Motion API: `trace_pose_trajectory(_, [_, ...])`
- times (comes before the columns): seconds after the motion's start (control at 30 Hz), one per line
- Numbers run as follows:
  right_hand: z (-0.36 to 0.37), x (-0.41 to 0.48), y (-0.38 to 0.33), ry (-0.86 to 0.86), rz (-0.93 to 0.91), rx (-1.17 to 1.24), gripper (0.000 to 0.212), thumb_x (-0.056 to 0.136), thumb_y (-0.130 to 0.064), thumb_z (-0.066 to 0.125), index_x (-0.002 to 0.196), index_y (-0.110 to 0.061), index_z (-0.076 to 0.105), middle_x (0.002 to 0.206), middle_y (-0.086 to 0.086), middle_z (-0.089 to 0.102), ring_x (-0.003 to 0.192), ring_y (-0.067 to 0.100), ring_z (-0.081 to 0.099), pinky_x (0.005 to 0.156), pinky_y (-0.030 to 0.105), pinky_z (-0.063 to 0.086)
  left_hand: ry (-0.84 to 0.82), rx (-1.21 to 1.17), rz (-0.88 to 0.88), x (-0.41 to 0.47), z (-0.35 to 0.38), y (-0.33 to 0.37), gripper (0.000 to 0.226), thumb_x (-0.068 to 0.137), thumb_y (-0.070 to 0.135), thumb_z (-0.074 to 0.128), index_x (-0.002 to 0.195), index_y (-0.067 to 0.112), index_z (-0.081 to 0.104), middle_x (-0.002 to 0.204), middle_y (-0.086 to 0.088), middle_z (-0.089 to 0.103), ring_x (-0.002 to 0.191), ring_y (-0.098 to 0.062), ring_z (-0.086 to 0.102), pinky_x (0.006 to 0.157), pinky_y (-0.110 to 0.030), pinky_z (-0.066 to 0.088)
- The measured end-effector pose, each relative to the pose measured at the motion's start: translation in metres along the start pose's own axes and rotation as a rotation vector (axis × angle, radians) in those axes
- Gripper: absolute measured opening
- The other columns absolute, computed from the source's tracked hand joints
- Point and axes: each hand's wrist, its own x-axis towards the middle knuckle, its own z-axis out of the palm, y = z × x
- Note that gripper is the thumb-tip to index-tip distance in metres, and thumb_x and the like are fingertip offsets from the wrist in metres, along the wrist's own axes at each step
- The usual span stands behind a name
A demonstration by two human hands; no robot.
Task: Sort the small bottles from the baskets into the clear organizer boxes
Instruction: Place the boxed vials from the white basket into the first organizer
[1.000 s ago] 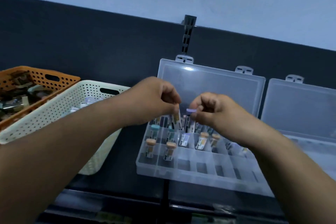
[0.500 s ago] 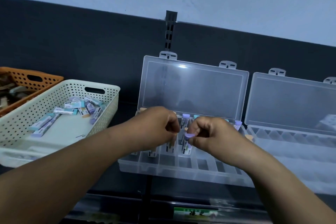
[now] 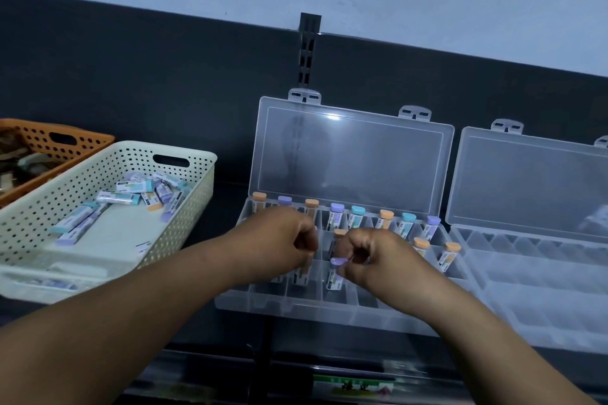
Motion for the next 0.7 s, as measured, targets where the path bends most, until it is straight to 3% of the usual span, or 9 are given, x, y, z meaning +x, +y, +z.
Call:
trace_pose_trajectory(0.2, [-0.001,0.002,0.001,-0.006,0.030,-0.066,0.011,0.082,-0.026,0.074,0.076,-0.020,0.065,0.082,-0.005,0.065,0.078,0.013,0.062,0.073,0.035,0.054,-0.025,0.051,0.036,-0.001,0.003,-0.001,0.012,0.086,0.018,0.066,0.096,0.024,0.069,0.090,0.012,0.063,0.080,0.000,0.058,0.072,-0.014,0.044])
trace_pose_trajectory(0.4, [-0.003,0.002,-0.004,-0.010,0.025,-0.123,0.014,0.080,-0.026,0.075,0.076,-0.025,0.062,0.081,-0.011,0.060,0.076,0.009,0.058,0.072,0.033,0.052,-0.030,0.065,0.035,0.000,0.001,-0.001,0.022,0.087,0.019,0.066,0.108,0.024,0.067,0.101,0.010,0.067,0.089,-0.004,0.060,0.082,-0.021,0.051])
trace_pose_trajectory(0.5, [-0.007,0.003,-0.008,-0.006,0.018,-0.157,0.019,0.080,-0.030,0.074,0.075,-0.029,0.056,0.080,-0.010,0.058,0.077,0.014,0.058,0.072,0.037,0.053,-0.022,0.068,0.035,0.000,0.000,-0.002,0.025,0.085,0.023,0.068,0.111,0.025,0.066,0.098,0.010,0.064,0.088,-0.004,0.059,0.078,-0.021,0.050])
trace_pose_trajectory(0.63, [-0.013,0.006,-0.021,0.010,-0.027,-0.189,0.011,0.082,-0.031,0.070,0.083,-0.028,0.059,0.087,-0.008,0.060,0.082,0.012,0.058,0.078,0.037,0.052,0.010,0.052,0.040,-0.001,-0.005,-0.004,0.029,0.082,0.029,0.072,0.110,0.028,0.065,0.093,0.015,0.061,0.082,0.001,0.055,0.068,-0.011,0.043])
trace_pose_trajectory(0.7, [-0.015,0.007,-0.032,0.010,-0.046,-0.231,0.012,0.085,-0.032,0.066,0.096,-0.027,0.063,0.092,-0.009,0.061,0.087,0.011,0.058,0.081,0.035,0.050,0.059,0.030,0.037,-0.003,-0.010,-0.004,0.029,0.079,0.031,0.075,0.107,0.030,0.066,0.091,0.016,0.059,0.083,0.000,0.057,0.070,-0.015,0.047])
